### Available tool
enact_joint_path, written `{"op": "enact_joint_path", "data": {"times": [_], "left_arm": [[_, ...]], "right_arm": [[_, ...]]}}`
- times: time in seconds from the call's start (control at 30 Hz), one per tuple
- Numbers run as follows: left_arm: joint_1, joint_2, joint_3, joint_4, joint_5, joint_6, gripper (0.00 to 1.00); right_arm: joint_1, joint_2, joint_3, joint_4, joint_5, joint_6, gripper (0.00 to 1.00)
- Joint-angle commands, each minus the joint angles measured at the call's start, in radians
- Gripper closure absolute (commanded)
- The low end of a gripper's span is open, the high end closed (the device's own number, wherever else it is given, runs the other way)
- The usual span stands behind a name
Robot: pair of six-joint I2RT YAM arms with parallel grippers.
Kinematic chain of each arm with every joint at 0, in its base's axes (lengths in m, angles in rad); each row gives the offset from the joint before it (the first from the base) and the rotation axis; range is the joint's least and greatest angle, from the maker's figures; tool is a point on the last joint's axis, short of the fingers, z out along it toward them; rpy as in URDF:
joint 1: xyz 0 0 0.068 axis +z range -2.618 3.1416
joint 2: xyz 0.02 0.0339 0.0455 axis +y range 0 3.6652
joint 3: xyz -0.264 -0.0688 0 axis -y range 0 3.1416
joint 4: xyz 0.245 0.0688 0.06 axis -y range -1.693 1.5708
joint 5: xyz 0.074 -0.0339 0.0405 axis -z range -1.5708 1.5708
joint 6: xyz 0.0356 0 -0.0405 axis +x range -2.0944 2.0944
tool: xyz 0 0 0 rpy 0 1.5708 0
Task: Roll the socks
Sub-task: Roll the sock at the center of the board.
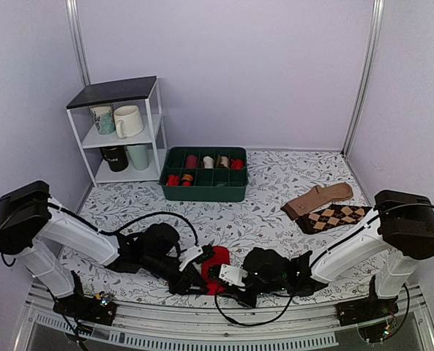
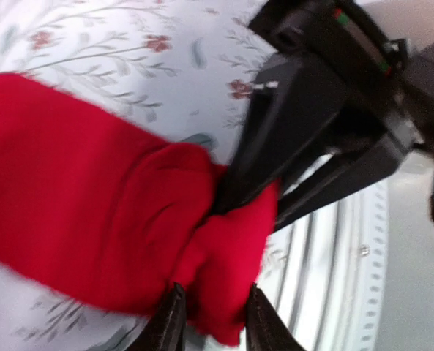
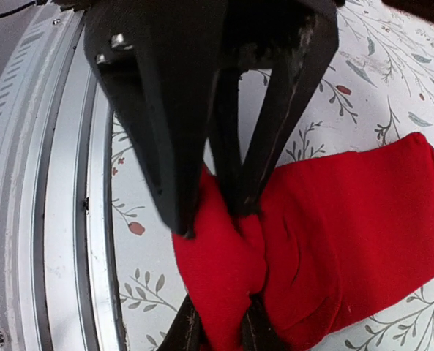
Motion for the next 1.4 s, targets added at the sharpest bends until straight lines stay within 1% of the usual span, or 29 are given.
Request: {"op": "enact_joint_path", "data": {"times": [0.0,0.1,0.2,0.27,0.33,0.47,0.63,0.67,0.73,0.87,1.0,1.17,1.27,1.3,1.37], "left_arm": [[0.002,-0.139,-0.068,-0.088,-0.189,0.071,0.69],[-0.02,-0.256,-0.131,-0.057,-0.219,0.097,0.7],[-0.049,-0.322,-0.181,-0.005,-0.232,0.114,0.71],[-0.075,-0.326,-0.196,0.025,-0.238,0.132,0.75],[-0.123,-0.32,-0.2,0.054,-0.286,0.159,0.76],[-0.178,-0.294,-0.201,0.119,-0.392,0.222,0.73],[-0.19,-0.263,-0.197,0.189,-0.456,0.284,0.67],[-0.19,-0.254,-0.2,0.205,-0.455,0.292,0.66],[-0.19,-0.231,-0.197,0.212,-0.437,0.303,0.6],[-0.206,-0.193,-0.185,0.205,-0.377,0.317,0.6],[-0.221,-0.196,-0.183,0.188,-0.329,0.313,0.6],[-0.229,-0.201,-0.189,0.187,-0.312,0.307,0.58],[-0.229,-0.161,-0.174,0.189,-0.31,0.307,0.57],[-0.229,-0.144,-0.167,0.187,-0.311,0.307,0.55],[-0.229,-0.119,-0.155,0.184,-0.313,0.303,0.54]], "right_arm": [[-0.004,0.056,-0.002,-0.228,-0.13,0.076,0.93],[-0.038,0.036,0.013,-0.272,-0.216,0.131,0.93],[-0.084,0.021,0.026,-0.306,-0.316,0.187,0.92],[-0.13,0.042,0.045,-0.337,-0.396,0.224,0.92],[-0.149,0.077,0.082,-0.388,-0.446,0.246,0.92],[-0.161,0.172,0.2,-0.554,-0.498,0.238,0.92],[-0.169,0.211,0.259,-0.645,-0.562,0.252,0.92],[-0.171,0.216,0.266,-0.659,-0.566,0.252,0.92],[-0.172,0.228,0.284,-0.687,-0.569,0.247,0.92],[-0.179,0.248,0.307,-0.706,-0.575,0.233,0.92],[-0.205,0.26,0.313,-0.709,-0.578,0.229,0.92],[-0.224,0.264,0.32,-0.711,-0.585,0.225,0.92],[-0.228,0.269,0.328,-0.716,-0.598,0.222,0.92],[-0.229,0.267,0.328,-0.717,-0.6,0.221,0.92],[-0.229,0.266,0.328,-0.722,-0.601,0.22,0.92]]}}
